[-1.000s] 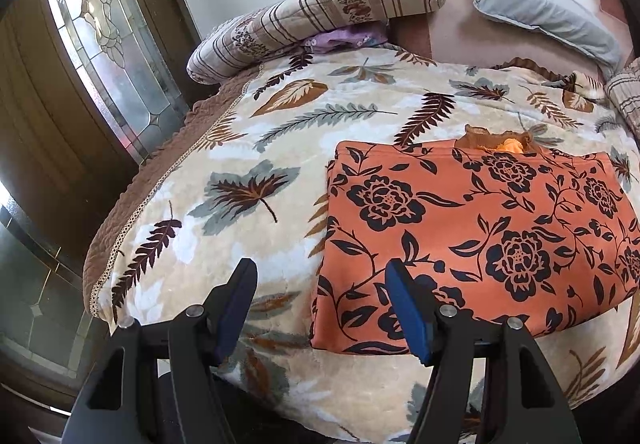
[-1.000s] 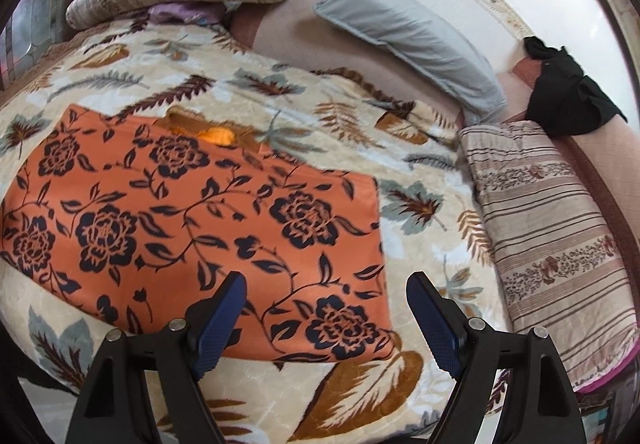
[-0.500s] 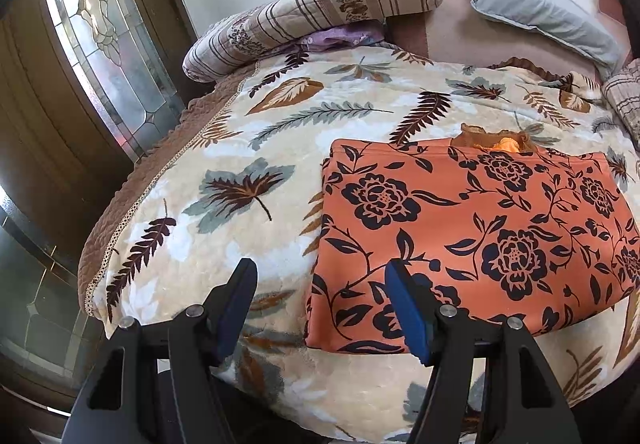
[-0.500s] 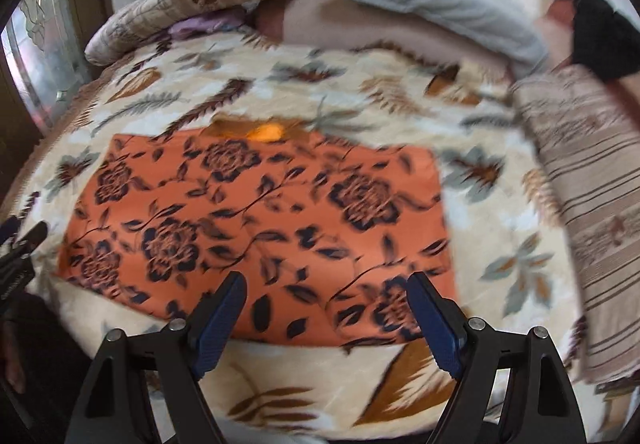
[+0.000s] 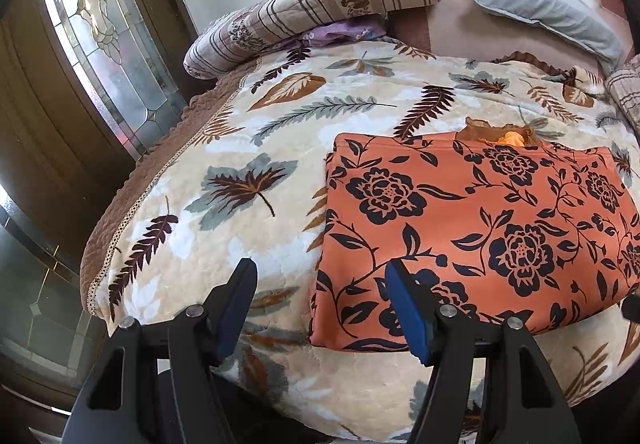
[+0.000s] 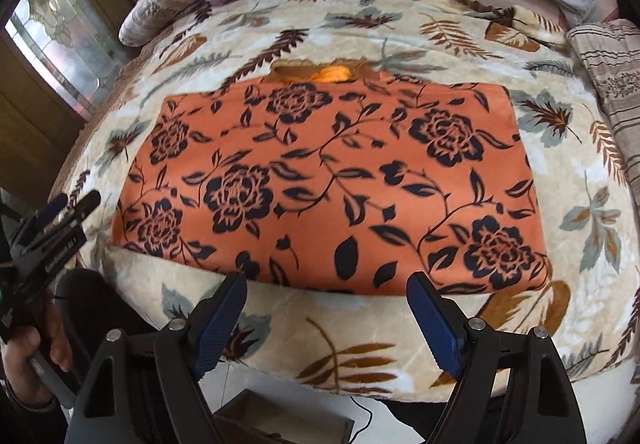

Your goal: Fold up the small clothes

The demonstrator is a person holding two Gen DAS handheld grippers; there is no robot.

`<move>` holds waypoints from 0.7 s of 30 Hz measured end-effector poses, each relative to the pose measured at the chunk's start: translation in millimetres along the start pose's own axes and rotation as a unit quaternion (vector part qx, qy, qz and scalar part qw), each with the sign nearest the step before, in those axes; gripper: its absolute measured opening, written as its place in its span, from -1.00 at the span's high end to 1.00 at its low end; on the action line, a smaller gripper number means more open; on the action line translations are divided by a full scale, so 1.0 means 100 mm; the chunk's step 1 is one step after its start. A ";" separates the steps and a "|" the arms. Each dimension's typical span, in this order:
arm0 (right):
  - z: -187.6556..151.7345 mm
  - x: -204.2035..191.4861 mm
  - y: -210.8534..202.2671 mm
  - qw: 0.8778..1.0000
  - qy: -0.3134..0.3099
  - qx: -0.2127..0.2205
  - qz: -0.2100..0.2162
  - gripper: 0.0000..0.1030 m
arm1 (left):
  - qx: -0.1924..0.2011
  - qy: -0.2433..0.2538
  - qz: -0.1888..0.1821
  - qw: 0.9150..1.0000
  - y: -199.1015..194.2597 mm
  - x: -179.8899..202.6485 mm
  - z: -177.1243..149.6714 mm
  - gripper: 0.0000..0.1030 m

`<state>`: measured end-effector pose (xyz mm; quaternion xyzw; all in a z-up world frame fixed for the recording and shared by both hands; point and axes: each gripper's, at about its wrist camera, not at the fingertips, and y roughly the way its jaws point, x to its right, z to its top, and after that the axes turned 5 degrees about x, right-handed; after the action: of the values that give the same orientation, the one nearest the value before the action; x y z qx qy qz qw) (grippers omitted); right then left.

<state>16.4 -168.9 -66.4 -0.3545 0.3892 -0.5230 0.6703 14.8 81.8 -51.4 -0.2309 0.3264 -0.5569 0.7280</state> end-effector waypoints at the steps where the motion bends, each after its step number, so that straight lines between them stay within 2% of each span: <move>1: -0.02 -0.01 0.03 1.000 -0.002 -0.004 -0.002 -0.64 | -0.001 0.001 0.001 1.000 0.00 0.01 0.00 -0.30; 8: -0.12 -0.01 0.11 1.000 -0.011 -0.010 -0.025 -0.64 | -0.004 0.011 0.006 1.000 0.02 0.07 -0.01 -0.30; 21: -0.15 0.02 0.19 0.999 -0.016 -0.007 -0.041 -0.64 | -0.009 0.029 0.011 0.999 0.07 0.19 0.00 -0.31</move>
<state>10.9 -168.4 -90.0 -0.3833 0.3674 -0.5414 0.6519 22.3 65.4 -60.7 -0.2173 0.3546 -0.5526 0.7223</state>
